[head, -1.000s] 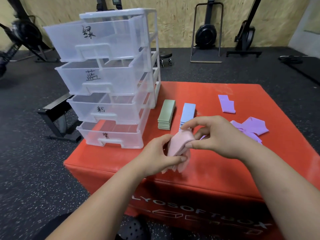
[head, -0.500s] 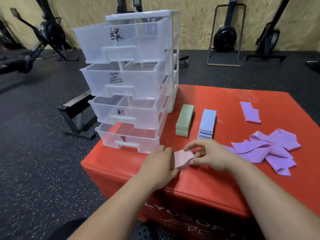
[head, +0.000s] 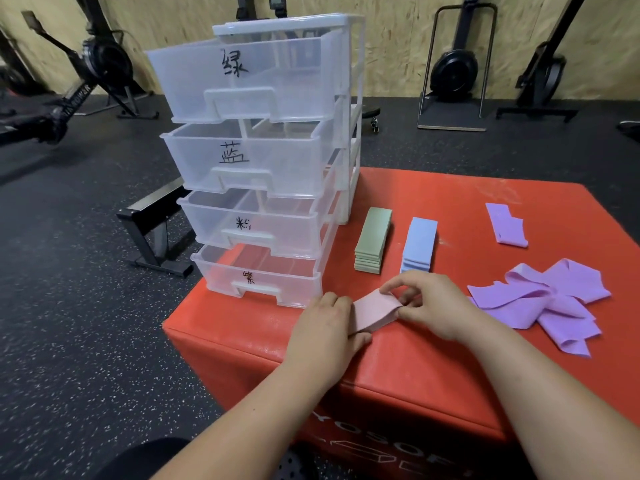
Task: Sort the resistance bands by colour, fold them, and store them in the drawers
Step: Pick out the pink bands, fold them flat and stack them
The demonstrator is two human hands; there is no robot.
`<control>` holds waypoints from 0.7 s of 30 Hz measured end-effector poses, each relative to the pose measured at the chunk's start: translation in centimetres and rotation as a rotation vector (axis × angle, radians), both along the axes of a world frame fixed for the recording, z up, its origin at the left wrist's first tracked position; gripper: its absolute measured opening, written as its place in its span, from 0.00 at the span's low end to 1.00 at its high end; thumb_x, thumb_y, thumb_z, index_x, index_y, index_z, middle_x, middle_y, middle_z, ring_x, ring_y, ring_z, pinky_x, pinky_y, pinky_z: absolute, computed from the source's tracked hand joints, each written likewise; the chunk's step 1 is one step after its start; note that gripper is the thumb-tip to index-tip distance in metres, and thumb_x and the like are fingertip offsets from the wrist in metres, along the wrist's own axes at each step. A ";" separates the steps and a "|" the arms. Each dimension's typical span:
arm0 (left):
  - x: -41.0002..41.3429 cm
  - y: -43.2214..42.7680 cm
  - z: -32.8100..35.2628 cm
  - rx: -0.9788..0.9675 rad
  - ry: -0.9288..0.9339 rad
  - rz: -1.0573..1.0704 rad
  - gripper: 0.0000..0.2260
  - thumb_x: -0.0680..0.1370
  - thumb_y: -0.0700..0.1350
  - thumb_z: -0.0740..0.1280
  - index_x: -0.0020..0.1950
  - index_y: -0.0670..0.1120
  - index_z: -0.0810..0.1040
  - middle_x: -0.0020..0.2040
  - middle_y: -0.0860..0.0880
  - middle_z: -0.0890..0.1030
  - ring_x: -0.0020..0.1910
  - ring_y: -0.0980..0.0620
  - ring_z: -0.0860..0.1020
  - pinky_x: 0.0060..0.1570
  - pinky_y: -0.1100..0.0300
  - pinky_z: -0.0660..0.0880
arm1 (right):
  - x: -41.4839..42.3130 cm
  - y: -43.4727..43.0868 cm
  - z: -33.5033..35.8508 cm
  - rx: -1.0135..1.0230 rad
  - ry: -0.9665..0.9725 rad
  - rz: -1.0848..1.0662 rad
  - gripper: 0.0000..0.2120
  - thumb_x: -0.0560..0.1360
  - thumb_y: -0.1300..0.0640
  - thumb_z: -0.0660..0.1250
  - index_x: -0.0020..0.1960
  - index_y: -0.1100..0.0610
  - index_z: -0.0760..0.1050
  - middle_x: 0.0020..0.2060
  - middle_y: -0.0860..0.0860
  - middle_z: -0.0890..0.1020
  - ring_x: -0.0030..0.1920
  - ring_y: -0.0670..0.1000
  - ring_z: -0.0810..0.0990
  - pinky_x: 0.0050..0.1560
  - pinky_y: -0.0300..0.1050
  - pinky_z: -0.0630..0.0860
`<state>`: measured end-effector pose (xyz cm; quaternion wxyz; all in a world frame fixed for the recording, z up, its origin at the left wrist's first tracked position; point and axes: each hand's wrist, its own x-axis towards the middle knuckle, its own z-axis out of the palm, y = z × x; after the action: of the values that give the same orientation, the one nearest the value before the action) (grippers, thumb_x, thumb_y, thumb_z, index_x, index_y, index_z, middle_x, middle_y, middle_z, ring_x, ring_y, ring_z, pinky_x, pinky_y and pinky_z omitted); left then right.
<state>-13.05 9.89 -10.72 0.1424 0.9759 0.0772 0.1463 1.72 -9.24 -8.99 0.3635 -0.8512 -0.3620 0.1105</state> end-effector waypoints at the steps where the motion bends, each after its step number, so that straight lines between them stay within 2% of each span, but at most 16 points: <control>1: -0.1 0.1 -0.1 0.005 -0.010 0.006 0.22 0.75 0.62 0.74 0.61 0.50 0.77 0.56 0.50 0.78 0.57 0.47 0.76 0.58 0.52 0.74 | -0.1 -0.1 -0.1 -0.001 -0.006 0.009 0.23 0.69 0.65 0.77 0.55 0.40 0.84 0.45 0.45 0.84 0.43 0.46 0.83 0.50 0.42 0.82; 5: -0.5 0.2 -0.1 0.036 -0.022 0.026 0.22 0.75 0.62 0.73 0.61 0.51 0.76 0.55 0.50 0.79 0.56 0.46 0.76 0.56 0.51 0.74 | -0.6 -0.3 -0.2 -0.008 -0.026 0.063 0.21 0.72 0.60 0.79 0.59 0.40 0.82 0.50 0.40 0.82 0.50 0.44 0.82 0.55 0.44 0.82; 11: -0.9 -0.4 0.4 0.058 -0.011 0.034 0.21 0.76 0.62 0.73 0.61 0.51 0.73 0.56 0.50 0.80 0.56 0.45 0.76 0.54 0.51 0.73 | -2.0 -0.7 -0.1 -0.042 -0.086 0.063 0.23 0.77 0.57 0.75 0.67 0.38 0.78 0.61 0.37 0.76 0.56 0.41 0.80 0.61 0.41 0.79; 17: -1.3 -1.0 1.0 0.062 0.009 0.048 0.23 0.77 0.61 0.73 0.65 0.51 0.72 0.59 0.49 0.79 0.59 0.45 0.75 0.56 0.51 0.72 | -3.6 -2.1 -0.2 -0.082 -0.116 0.022 0.29 0.78 0.54 0.73 0.74 0.35 0.69 0.68 0.35 0.71 0.64 0.41 0.77 0.68 0.47 0.76; 21: -1.6 -1.6 1.5 0.070 -0.004 0.048 0.26 0.76 0.61 0.73 0.69 0.51 0.72 0.62 0.50 0.78 0.61 0.46 0.75 0.58 0.52 0.73 | -4.9 -3.8 0.0 -0.124 -0.155 0.001 0.28 0.78 0.50 0.72 0.75 0.36 0.68 0.69 0.36 0.70 0.65 0.43 0.75 0.69 0.50 0.74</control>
<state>-14.61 8.34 -9.21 0.1047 0.9779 0.0950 0.1541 -3.15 -13.04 -9.02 0.2809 -0.8779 -0.3820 0.0667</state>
